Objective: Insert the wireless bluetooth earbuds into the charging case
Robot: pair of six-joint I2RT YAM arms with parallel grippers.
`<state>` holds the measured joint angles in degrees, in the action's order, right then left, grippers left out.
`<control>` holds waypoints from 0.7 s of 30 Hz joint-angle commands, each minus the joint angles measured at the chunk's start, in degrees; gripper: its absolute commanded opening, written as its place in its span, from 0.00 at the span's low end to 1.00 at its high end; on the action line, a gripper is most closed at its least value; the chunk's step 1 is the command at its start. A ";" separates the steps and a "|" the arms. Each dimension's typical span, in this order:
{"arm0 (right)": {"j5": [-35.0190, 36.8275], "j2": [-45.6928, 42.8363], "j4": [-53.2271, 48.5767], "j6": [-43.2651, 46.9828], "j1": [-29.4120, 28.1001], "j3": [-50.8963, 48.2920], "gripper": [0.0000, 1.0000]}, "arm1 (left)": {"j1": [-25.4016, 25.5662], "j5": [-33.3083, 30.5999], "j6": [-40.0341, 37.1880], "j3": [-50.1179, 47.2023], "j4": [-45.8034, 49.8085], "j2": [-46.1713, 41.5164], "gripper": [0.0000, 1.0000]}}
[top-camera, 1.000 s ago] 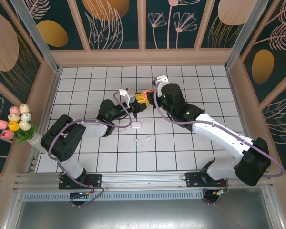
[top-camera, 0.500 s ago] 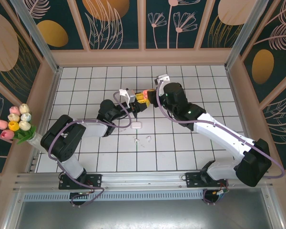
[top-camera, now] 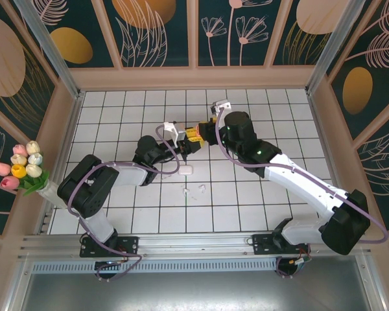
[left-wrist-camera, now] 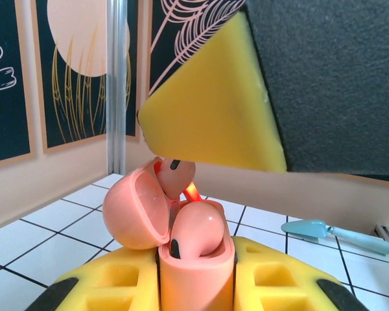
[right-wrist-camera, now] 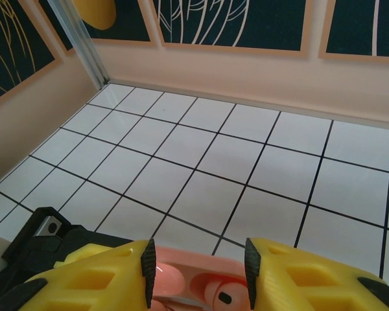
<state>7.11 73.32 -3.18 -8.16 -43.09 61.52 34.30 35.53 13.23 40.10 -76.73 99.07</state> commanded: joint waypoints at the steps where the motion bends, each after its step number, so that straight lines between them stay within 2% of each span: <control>1: -1.64 -1.86 1.95 -1.63 0.45 1.32 0.44 | 0.39 0.95 0.72 1.56 -2.58 0.49 0.00; 8: -2.94 -2.36 2.22 -3.30 1.48 2.00 0.44 | 0.38 0.94 0.65 1.65 -2.59 0.53 0.00; 15: -5.96 -5.03 3.53 -8.44 5.85 0.67 0.44 | 0.38 0.89 0.48 1.48 -2.55 0.29 0.00; 21: -13.55 -6.13 1.48 -14.64 11.42 1.30 0.44 | 0.40 2.32 -0.18 1.53 -2.02 -0.41 0.00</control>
<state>-1.54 68.40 -2.28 -18.13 -33.34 61.52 34.30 35.92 13.19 40.14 -76.73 99.07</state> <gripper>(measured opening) 0.444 0.247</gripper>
